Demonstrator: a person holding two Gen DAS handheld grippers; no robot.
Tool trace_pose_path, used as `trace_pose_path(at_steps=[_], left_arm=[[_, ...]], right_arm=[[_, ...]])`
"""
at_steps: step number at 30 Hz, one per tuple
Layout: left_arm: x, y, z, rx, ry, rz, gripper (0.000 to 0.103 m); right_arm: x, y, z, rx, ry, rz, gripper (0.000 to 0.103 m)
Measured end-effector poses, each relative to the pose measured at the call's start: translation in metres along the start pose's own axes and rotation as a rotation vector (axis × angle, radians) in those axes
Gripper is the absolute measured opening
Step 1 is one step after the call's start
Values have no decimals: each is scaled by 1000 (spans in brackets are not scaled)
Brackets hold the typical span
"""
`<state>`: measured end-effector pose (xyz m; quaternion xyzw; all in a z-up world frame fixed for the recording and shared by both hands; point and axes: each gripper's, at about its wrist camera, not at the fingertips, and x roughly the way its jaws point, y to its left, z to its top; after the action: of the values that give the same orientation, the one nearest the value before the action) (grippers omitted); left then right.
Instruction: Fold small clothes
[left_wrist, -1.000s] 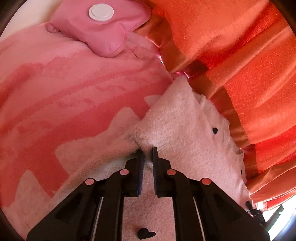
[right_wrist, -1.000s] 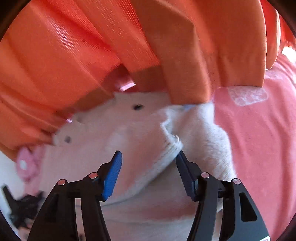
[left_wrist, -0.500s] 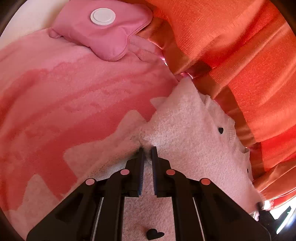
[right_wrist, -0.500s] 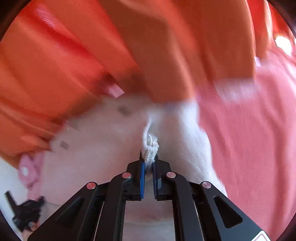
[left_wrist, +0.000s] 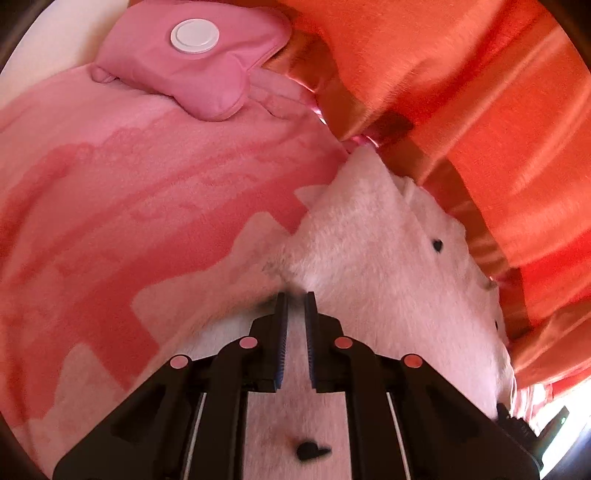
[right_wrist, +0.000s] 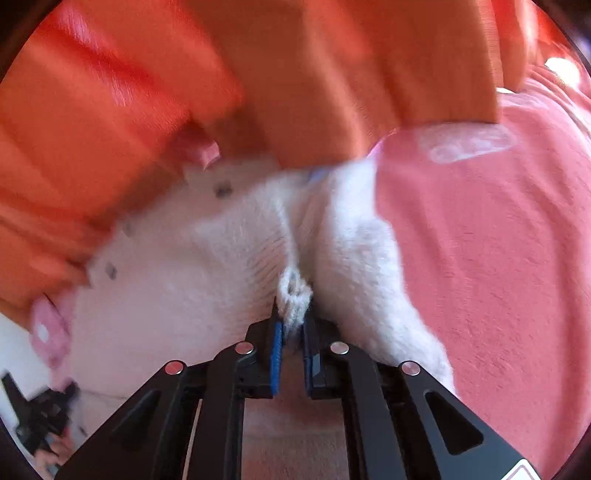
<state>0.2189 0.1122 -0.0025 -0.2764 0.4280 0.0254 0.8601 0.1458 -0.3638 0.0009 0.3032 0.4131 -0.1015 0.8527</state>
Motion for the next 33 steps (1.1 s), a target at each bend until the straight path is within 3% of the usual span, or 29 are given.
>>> trace_pose_path(at_steps=[2,3,4,5,6,7,9,12,13,15,16,17,18,20,21,22,23,24,26,30,33], left_arm=[[-12,1,-2,22,24,-23,13],[-25,4,-4,45,35,-35,21],[-38,8,-8,67,43,-39,38],[-52,14,-14,93,48,-45,48],[-72,25,-24,124,48,-46,65],[-90,39,-36,147,48,-30,75],[-111,63,-57,182,80,1,78],[-125,98,-91,190,224,-12,78],[-125,105,-93,149,277,-29,78],[-134,116,-93,48,291,-101,79],[-135,117,-94,23,300,-129,85],[-129,116,-97,2,351,-178,86],[-125,115,-102,-10,383,-182,86],[-127,108,-106,15,352,-146,84],[-127,99,-109,57,352,-112,71],[-128,92,-112,88,352,-113,45],[-129,88,-114,104,361,-132,28],[-132,83,-116,112,381,-165,8],[-150,74,-116,123,351,-187,8],[-212,67,-108,193,249,-227,6],[-257,79,-116,228,216,-261,6]], right_arm=[[-44,-2,-3,5,-44,-12,19],[-65,-4,-7,-8,-54,-13,27],[-84,-11,-16,-19,-45,-11,40],[-106,-20,-29,-23,-21,-1,47],[-122,-32,-40,-22,-2,10,56],[-136,-45,-53,-23,25,14,59],[-149,-66,-84,-43,143,5,59],[-156,-94,-129,-21,318,71,60],[-153,-97,-137,-12,355,97,60],[-147,-96,-151,-8,421,152,60],[-141,-92,-155,-11,457,180,60],[-134,-89,-160,-6,494,202,61],[-126,-87,-161,2,518,209,61],[-117,-87,-160,30,533,199,61],[-115,-81,-160,49,522,203,61],[-113,-78,-158,65,509,203,53],[-111,-74,-154,71,490,200,38],[-113,-73,-157,73,480,201,15],[-132,-60,-157,64,402,219,13],[-216,-41,-161,-76,215,262,10],[-274,-49,-181,-154,118,205,7]])
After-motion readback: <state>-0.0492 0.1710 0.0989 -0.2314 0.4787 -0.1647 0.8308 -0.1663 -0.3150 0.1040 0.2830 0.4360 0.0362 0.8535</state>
